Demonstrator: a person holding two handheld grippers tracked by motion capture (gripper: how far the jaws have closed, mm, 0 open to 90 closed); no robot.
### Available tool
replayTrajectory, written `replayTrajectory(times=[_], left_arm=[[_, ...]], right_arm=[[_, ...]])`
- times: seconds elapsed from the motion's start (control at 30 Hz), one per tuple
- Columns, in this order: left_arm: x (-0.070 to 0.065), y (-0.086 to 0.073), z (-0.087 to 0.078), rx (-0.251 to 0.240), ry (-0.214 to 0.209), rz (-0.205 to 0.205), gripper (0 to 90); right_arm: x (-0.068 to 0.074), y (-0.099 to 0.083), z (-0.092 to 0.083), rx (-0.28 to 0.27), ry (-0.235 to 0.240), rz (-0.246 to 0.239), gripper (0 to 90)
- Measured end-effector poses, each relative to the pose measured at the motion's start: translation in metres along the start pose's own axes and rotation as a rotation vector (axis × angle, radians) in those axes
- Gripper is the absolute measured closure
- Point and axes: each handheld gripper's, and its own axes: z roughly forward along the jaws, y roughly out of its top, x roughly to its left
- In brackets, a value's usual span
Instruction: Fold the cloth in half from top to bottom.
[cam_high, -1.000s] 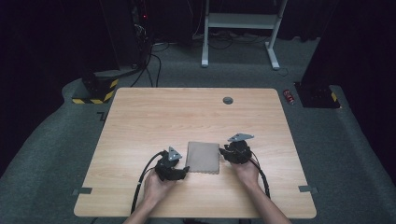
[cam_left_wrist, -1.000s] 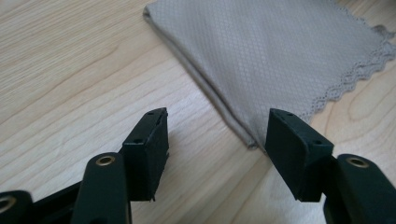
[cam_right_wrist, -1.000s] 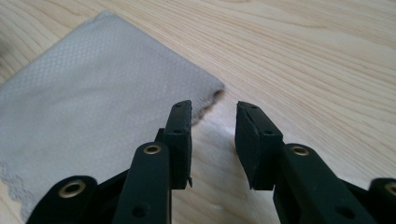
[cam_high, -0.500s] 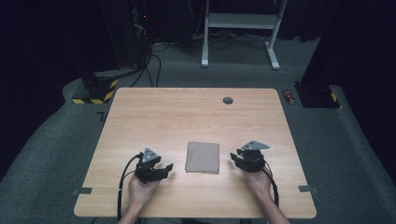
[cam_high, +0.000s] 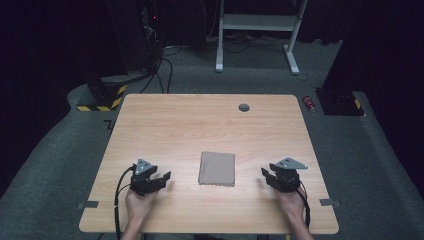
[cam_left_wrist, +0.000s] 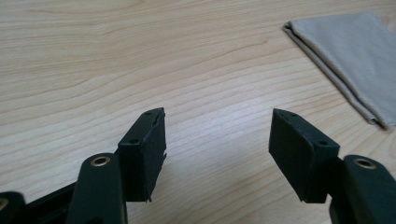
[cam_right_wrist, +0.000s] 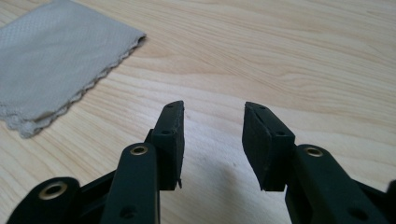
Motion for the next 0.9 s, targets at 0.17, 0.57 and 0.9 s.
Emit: replayTrajectory(times=[0.17, 0.57, 0.9], left_arm=[[0.006, -0.004, -0.001, 0.013, 0.026, 0.005, 36.8], [0.007, -0.006, 0.002, 0.037, 0.075, 0.016, 36.7], [0.001, -0.006, 0.004, 0.055, 0.120, 0.060, 33.8]], right_arm=[[-0.006, -0.008, -0.005, -0.002, -0.013, 0.020, 58.3], [-0.015, -0.023, -0.012, 0.011, -0.053, 0.037, 55.8], [-0.017, -0.032, -0.011, 0.042, -0.074, 0.024, 53.8]])
